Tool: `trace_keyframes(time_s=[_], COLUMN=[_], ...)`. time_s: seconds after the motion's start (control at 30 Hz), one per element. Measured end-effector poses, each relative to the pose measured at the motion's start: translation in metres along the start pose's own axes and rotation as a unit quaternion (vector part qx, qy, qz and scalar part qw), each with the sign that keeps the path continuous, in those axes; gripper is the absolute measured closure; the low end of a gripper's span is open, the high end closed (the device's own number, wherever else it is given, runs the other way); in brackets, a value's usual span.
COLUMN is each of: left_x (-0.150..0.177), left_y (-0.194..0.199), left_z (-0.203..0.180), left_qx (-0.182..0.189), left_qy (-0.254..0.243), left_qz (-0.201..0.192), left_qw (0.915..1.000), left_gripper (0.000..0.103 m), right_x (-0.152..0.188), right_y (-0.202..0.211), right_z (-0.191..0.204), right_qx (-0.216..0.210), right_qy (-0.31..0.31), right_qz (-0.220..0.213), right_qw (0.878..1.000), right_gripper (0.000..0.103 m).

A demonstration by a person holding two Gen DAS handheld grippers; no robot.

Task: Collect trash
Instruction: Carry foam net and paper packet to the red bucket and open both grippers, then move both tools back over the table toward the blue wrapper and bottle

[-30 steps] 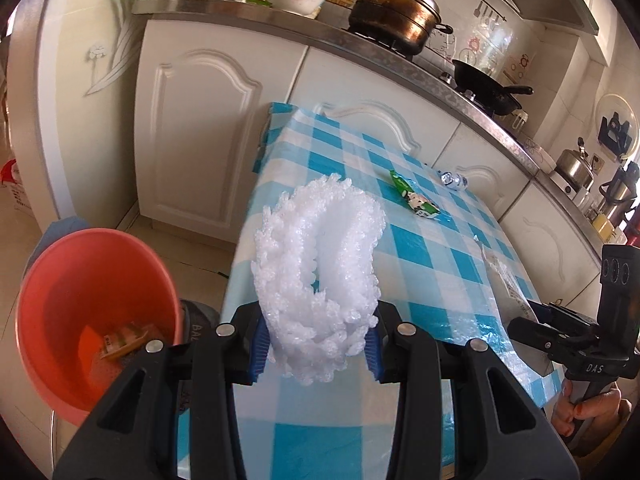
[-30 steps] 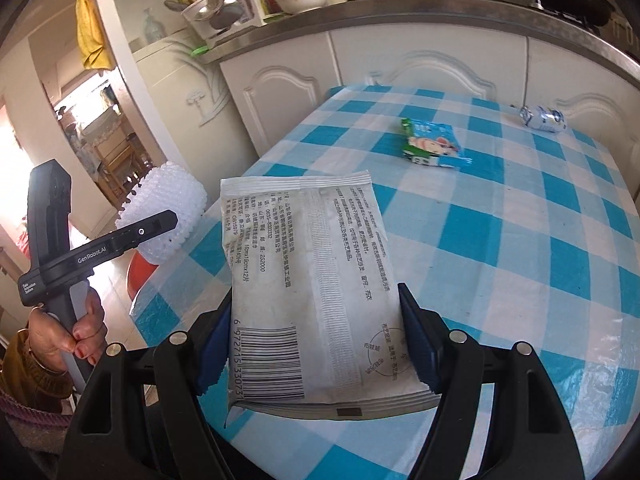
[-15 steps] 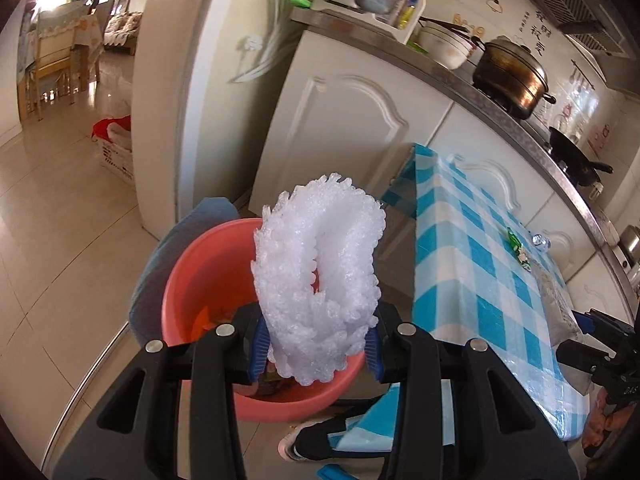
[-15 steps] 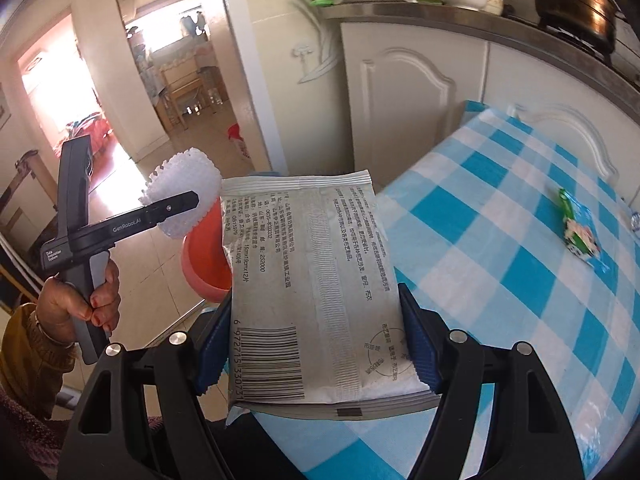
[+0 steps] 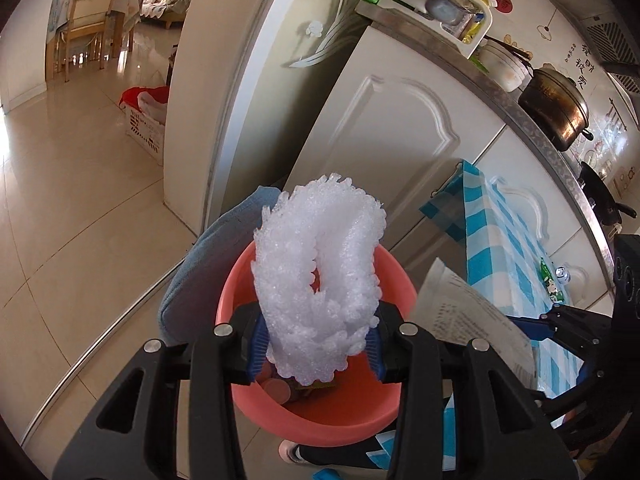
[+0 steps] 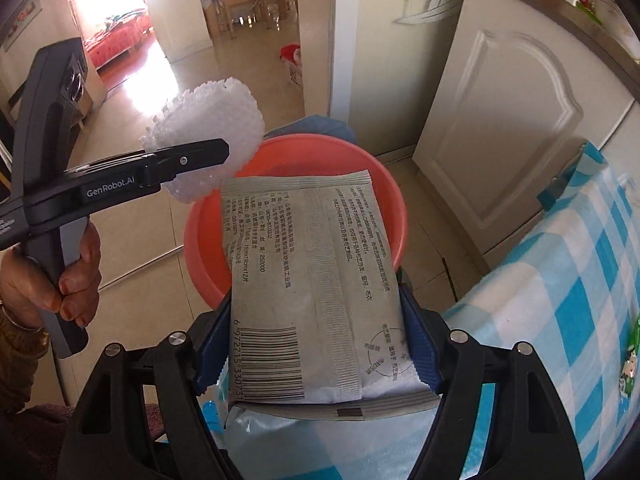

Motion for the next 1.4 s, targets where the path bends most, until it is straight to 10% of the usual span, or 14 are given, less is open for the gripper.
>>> trace_keyframes(time_s=[0.43,0.63,1.1,1.4], left_x=[0.005,0.01,0.021,0.019], left_y=[-0.047,-0.061,-0.061,-0.047], left_z=[0.011,0.003,0.0,0.007], left_qx=[-0.021,-0.024,-0.014,-0.02], left_qy=[0.002,-0.008,-0.007,0.021], left_qz=[0.046,0.059,0.067,0.062], left_qw=[0.9987,0.998,0.9976,0.9976], left_gripper=[0.062,0.039,0.015,0.013], right_x=[-0.018,-0.016,-0.005,0.031], right_y=[-0.058,-0.055,0.019,0.052], right_z=[0.0,0.005,-0.033,-0.094], right_qx=[-0.001,-0.007,-0.041,-0.075], right_qy=[0.004,-0.002,-0.111,-0.26], right_qz=[0.071,0.072,-0.048,-0.111], right_qw=[0.997,0.997,0.992,0.956], right_gripper=[0.021,0.015,0.014,0.011])
Point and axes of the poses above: each gripper's, at about its wrist camera, not at the fingertips, and y roughly against the way its jaws point, z to its left, x to its underside, the point moved 4 cm from there along -y, roughly the way its jaws point, and after that the axes turned 4 degrees about x, right-handed, at the moved point
